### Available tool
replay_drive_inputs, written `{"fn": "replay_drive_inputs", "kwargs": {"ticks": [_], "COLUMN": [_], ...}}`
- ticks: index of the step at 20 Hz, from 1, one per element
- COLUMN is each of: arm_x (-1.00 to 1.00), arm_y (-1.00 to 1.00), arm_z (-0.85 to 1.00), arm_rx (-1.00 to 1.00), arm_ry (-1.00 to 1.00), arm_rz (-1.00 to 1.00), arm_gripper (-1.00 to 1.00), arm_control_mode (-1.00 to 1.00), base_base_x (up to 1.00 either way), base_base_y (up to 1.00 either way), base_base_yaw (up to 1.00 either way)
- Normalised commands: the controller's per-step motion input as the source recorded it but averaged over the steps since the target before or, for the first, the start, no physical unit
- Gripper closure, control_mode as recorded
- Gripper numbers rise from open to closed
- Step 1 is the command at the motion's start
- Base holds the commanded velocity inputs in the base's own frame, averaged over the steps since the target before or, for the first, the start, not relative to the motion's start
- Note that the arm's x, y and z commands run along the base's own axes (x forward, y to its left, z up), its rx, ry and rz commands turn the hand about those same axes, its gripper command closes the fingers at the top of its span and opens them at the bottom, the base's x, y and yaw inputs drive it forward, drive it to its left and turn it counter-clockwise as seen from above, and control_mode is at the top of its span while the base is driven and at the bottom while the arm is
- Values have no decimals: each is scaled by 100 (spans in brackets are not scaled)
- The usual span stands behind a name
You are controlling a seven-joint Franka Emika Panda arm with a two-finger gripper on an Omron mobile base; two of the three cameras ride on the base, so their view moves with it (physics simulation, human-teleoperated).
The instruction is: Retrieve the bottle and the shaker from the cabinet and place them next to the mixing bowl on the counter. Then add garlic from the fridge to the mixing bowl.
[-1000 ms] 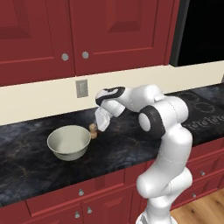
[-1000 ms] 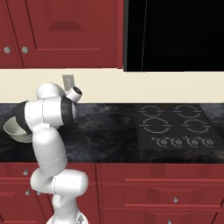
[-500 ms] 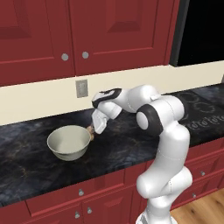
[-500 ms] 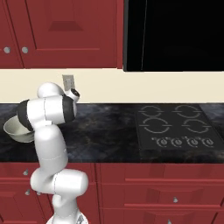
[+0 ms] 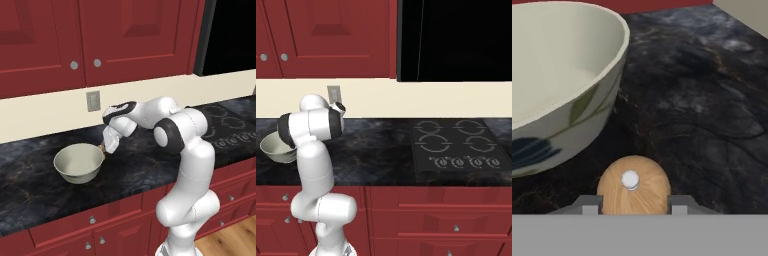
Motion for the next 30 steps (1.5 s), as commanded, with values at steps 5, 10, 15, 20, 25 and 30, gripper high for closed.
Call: {"fn": "replay_drive_inputs", "kwargs": {"ticks": [5,10,15,20,25,30], "arm_x": [0,0,0,0,0,0], "arm_y": [1,0,0,0,-9,-55], "arm_z": [-11,0,0,0,2,2], "arm_rx": [0,0,0,0,0,1], "arm_ry": [0,0,0,0,0,-3], "arm_rz": [0,0,0,0,0,0], "arm_gripper": [100,100,-100,-100,-100,-100], "arm_control_mode": [-100,-100,-100,-100,-100,-100], "base_base_x": [0,0,0,0,0,0], "base_base_y": [0,0,0,0,0,0], "base_base_yaw": [0,0,0,0,0,0]}}
